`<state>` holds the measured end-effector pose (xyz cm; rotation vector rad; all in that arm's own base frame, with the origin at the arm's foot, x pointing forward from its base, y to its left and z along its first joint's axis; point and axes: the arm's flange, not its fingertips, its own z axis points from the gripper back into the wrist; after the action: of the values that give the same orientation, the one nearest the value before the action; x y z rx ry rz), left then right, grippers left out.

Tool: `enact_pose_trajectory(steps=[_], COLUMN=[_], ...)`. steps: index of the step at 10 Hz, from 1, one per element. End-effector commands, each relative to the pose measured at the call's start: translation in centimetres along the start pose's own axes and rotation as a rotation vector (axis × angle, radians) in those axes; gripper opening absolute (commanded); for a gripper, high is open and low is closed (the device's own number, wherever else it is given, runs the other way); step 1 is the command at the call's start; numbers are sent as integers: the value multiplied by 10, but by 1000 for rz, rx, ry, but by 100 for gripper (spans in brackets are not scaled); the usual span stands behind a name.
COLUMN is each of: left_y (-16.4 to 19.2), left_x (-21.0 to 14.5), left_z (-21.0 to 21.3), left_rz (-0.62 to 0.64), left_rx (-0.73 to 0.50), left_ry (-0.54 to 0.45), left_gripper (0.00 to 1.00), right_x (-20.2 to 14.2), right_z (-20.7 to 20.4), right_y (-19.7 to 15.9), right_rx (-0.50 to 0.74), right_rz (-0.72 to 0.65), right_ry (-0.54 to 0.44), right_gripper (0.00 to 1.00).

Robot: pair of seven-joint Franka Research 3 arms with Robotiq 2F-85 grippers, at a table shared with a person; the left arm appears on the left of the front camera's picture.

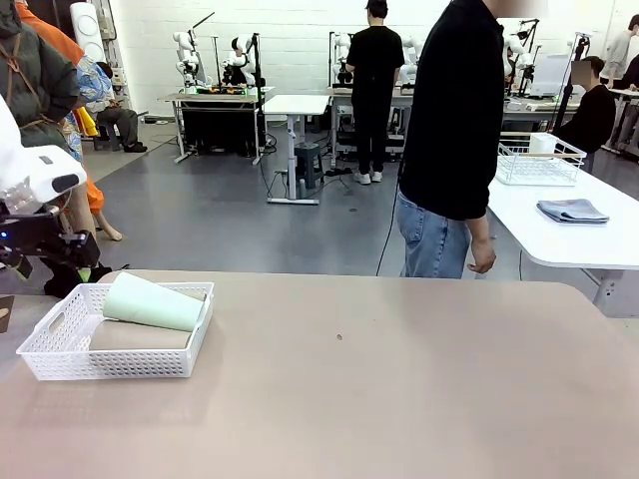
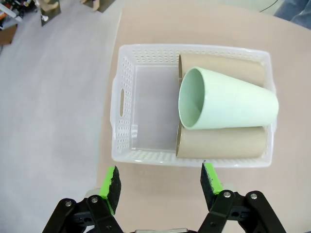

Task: Clean and organize the cups into the basket.
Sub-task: Move the Organizing basket back to the left side of the table.

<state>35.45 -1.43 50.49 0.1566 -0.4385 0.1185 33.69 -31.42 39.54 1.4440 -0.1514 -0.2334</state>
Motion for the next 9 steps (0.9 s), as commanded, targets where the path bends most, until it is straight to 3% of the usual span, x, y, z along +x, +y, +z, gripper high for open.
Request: enact_pose_trajectory(steps=[1,3,5,6,7,9], left_y=[11,12,-8,-16,-1,-1], left_x=[-78,-95,-89,-85,-29,-29], left_z=[10,17,-8,-14,43,43], left_rz=[6,7,-51,-68,-15,-15], left_rx=[8,18,71,96,49,49], left_ry=[-29,-11,100,29,51,51], left_gripper=[85,85,85,85,85,85], right_x=[-1,-1,-1,-1,-1,-1], right_z=[-1,-1,-1,-1,-1,-1], right_y=[-1,-1,-1,-1,-1,-1], right_rx=[-11,-11,-11,-11,-11,-11], right_rz=[-5,-5,-5,-5,-5,-5], right_ry=[-8,-8,-8,-8,-8,-8], right_gripper=[100,100,100,100,100,100])
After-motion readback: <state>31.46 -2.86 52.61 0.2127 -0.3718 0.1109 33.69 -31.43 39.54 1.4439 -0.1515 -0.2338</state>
